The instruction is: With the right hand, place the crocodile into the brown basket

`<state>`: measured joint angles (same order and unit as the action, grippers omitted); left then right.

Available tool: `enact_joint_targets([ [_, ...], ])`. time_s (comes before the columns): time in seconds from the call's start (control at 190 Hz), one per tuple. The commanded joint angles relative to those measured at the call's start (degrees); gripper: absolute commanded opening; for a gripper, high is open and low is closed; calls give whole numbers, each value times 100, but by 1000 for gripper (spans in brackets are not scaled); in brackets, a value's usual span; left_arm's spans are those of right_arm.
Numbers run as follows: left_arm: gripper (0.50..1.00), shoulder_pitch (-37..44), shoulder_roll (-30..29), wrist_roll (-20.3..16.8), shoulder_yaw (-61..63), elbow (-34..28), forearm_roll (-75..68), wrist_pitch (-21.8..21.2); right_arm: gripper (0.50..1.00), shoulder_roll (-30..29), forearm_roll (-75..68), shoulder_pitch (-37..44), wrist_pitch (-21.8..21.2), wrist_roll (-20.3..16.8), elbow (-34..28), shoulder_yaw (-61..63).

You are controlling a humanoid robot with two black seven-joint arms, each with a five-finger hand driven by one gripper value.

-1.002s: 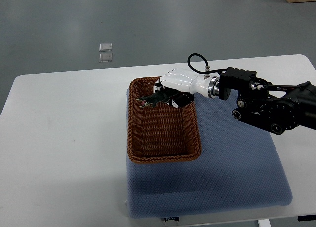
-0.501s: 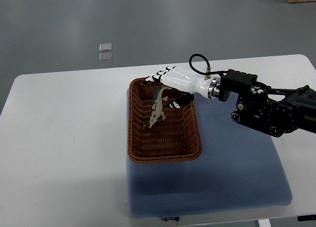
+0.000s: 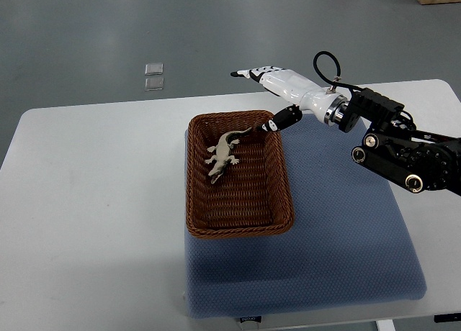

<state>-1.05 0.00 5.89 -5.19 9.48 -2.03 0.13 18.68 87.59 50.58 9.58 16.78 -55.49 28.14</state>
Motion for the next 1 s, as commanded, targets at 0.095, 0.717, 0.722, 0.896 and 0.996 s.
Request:
enact_joint_targets([
  [0.095, 1000, 0, 0, 0, 0, 1, -8, 5, 921, -92, -954, -584, -264, -26, 223, 1484],
  [0.717, 1000, 0, 0, 0, 0, 1, 1, -4, 921, -338, -4399, -1181, -897, -228, 1199, 2864],
  [0.722, 1000, 0, 0, 0, 0, 1, 1, -4, 921, -338, -4399, -1182, -897, -228, 1199, 2864],
  [0.896, 1000, 0, 0, 0, 0, 1, 1, 5, 921, -365, -5102, -1322, -1213, -316, 1339, 2908],
  [0.996, 1000, 0, 0, 0, -9, 1, 1, 5, 921, -365, -5296, -1366, -1283, -316, 1401, 2899],
])
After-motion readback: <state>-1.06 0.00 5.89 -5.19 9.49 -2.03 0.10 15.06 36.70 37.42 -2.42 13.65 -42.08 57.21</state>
